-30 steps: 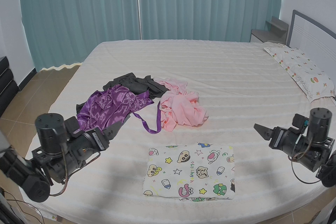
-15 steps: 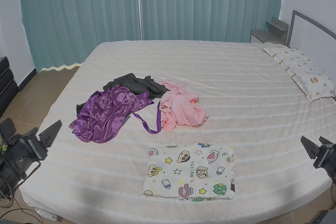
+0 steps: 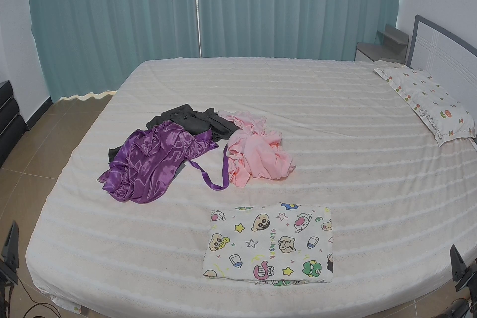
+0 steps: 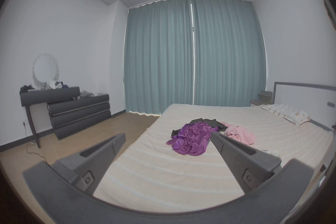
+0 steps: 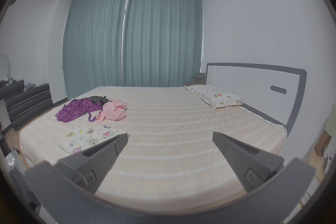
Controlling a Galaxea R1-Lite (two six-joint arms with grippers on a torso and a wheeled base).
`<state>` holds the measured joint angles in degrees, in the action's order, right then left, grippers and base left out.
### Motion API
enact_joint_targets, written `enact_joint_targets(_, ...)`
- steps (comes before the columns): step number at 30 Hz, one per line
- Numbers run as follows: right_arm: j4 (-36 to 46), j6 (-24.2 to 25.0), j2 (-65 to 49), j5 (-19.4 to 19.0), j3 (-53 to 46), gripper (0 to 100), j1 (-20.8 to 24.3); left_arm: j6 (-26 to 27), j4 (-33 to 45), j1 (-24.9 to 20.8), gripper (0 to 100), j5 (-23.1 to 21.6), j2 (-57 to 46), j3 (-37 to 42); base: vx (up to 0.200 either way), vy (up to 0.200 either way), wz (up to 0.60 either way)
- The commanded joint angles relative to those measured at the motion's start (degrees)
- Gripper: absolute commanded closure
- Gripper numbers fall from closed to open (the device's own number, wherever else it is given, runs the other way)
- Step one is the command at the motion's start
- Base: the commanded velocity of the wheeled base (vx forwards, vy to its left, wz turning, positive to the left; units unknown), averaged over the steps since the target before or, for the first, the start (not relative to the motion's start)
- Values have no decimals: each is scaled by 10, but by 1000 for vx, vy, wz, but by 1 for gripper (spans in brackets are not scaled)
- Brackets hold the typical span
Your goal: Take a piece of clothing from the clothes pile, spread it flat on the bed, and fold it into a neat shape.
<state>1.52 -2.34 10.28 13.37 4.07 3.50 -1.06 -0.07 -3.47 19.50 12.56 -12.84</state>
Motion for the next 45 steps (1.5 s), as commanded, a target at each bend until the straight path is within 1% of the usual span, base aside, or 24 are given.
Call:
enact_joint_targets(1, 41, -17, -103, -68, -17, 0, -34, 29, -42, 34, 0, -58, -126, 107, 0, 0, 0)
enact_joint_targets(2, 39, -6, -103, -76, -18, 0, -34, 33, -64, 34, 0, -70, -126, 128, 0, 0, 0)
enact_joint_targets(5, 39, -1, -103, -79, -18, 0, -34, 28, -48, 34, 0, -89, -126, 128, 0, 0, 0)
enact_joint_targets(6, 39, 3, -103, -80, -19, 0, -34, 24, -37, 34, 0, -132, -126, 128, 0, 0, 0)
enact_joint_targets(7, 39, 4, -103, -80, -19, 0, -34, 23, -36, 34, 0, -141, -126, 128, 0, 0, 0)
enact_joint_targets(8, 39, 12, -103, -80, -19, 0, -34, 20, -36, 34, 0, -189, -126, 128, 0, 0, 0)
enact_joint_targets(9, 39, 13, -103, -79, -19, 0, -34, 23, -36, 34, 0, -211, -126, 128, 0, 0, 0)
enact_joint_targets(16, 39, 3, -103, -72, -19, 0, -34, 19, -23, 32, 0, -306, -120, 126, 0, 0, 0)
enact_joint_targets(17, 37, -6, -103, -68, -19, 0, -34, 19, -23, 32, 0, -306, -119, 126, 0, 0, 0)
enact_joint_targets(19, -10, -93, -103, -34, -35, 0, -35, 27, -22, 36, 0, -290, -120, 126, 0, 0, 0)
enact_joint_targets(20, -13, -98, -103, -33, -36, 0, -35, 28, -22, 36, 0, -287, -121, 126, 0, 0, 0)
enact_joint_targets(21, -35, -112, -103, -34, -41, 0, -35, 46, -22, 37, 0, -245, -121, 126, 0, 0, 0)
enact_joint_targets(22, -36, -101, -102, -50, -41, 0, -34, 69, -23, 37, 0, -189, -121, 126, 0, 0, 0)
enact_joint_targets(23, -36, -101, -102, -50, -41, 0, -34, 69, -23, 37, 0, -189, -121, 126, 0, 0, 0)
enact_joint_targets(24, -26, -80, -103, -80, -41, 0, -34, 77, -24, 36, 0, -153, -126, 126, 0, 0, 0)
enact_joint_targets(28, -21, -49, -103, -77, -40, 0, -35, 66, -24, 35, 0, -155, -126, 126, 0, 0, 0)
enact_joint_targets(30, -12, 8, -102, -75, -37, 0, -34, 39, -24, 35, 0, -157, -126, 126, 0, 0, 0)
enact_joint_targets(32, -17, 35, -102, -68, -39, 0, -34, 7, -24, 35, 0, -160, -126, 126, 0, 0, 0)
enact_joint_targets(33, -17, 35, -102, -68, -39, 0, -34, 7, -24, 35, 0, -160, -126, 126, 0, 0, 0)
enact_joint_targets(35, -29, 30, -102, -41, -41, 0, -34, -21, -26, 34, 0, -194, -126, 127, 0, 0, 0)
enact_joint_targets(38, -34, 2, -102, -36, -41, 0, -35, -22, -28, 34, 0, -245, -126, 127, 0, 0, 0)
enact_joint_targets(40, -35, 4, -102, -36, -41, 0, -34, -35, -24, 34, 0, -267, -126, 125, 0, 0, 0)
enact_joint_targets(43, -34, 8, -102, -37, -41, 0, -34, -54, -29, 34, 0, -277, -126, 127, 0, 0, 0)
enact_joint_targets(45, -34, 8, -103, -41, -41, 0, -34, 14, -28, 34, 0, -270, -126, 128, 0, 0, 0)
